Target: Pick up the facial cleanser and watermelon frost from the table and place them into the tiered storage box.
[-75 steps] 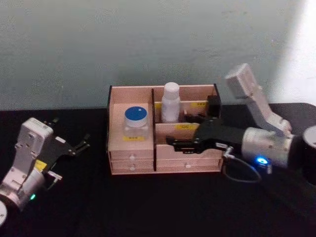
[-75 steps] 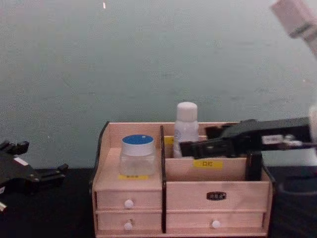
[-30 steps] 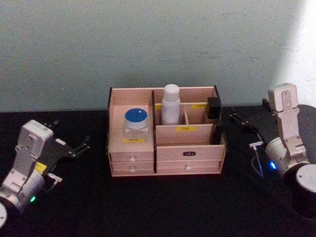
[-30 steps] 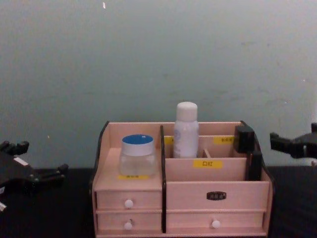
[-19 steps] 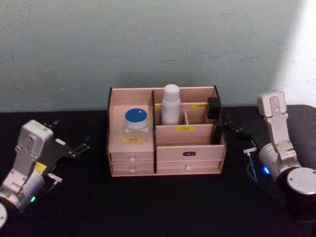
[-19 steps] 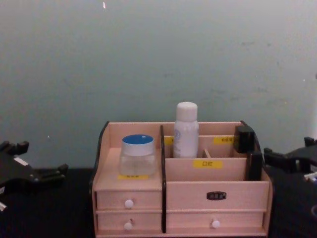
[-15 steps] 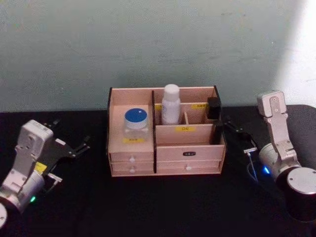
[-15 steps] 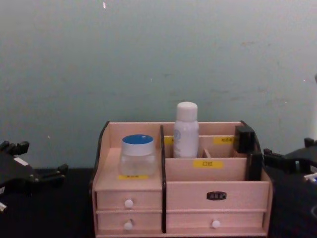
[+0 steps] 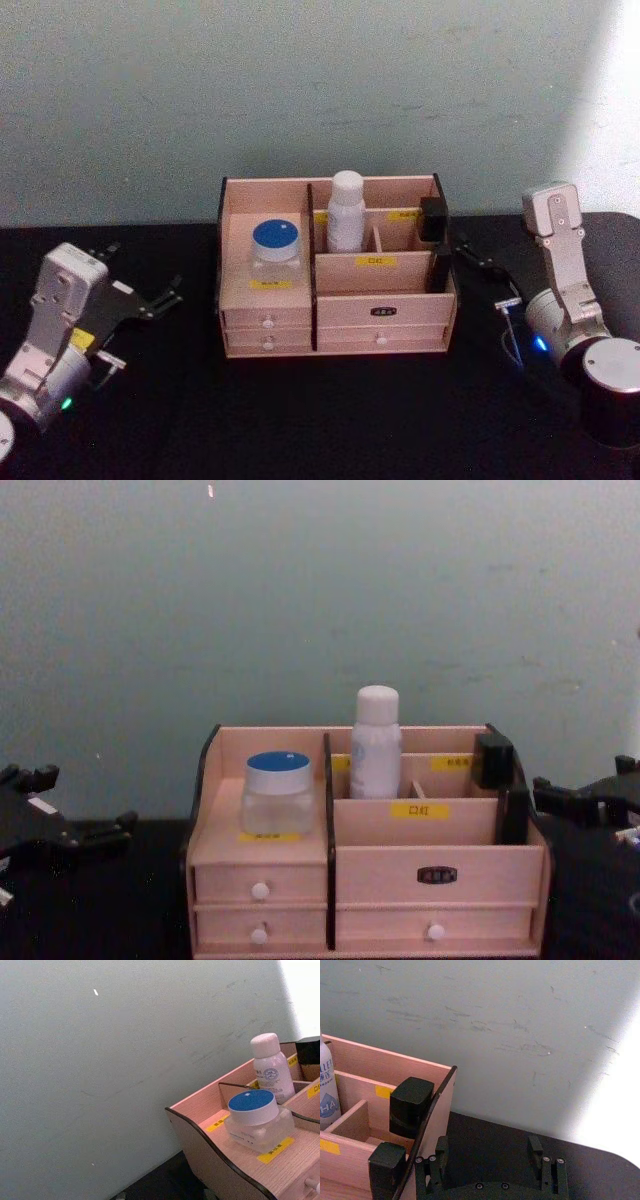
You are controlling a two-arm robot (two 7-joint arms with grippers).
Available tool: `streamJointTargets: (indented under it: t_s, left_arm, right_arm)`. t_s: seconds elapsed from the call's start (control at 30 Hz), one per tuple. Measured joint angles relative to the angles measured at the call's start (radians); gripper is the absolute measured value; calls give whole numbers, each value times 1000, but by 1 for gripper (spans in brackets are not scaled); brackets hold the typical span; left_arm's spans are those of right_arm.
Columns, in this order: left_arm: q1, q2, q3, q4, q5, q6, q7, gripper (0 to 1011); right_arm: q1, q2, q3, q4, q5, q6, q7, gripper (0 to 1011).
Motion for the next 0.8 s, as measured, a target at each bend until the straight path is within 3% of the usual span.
streamJointTargets:
  t_s: [0.8]
  left_arm:
    - [0,0,0,0,0,0,0,1001]
  right_arm:
    - [-1,1,0,-2,3,-1,1,1003]
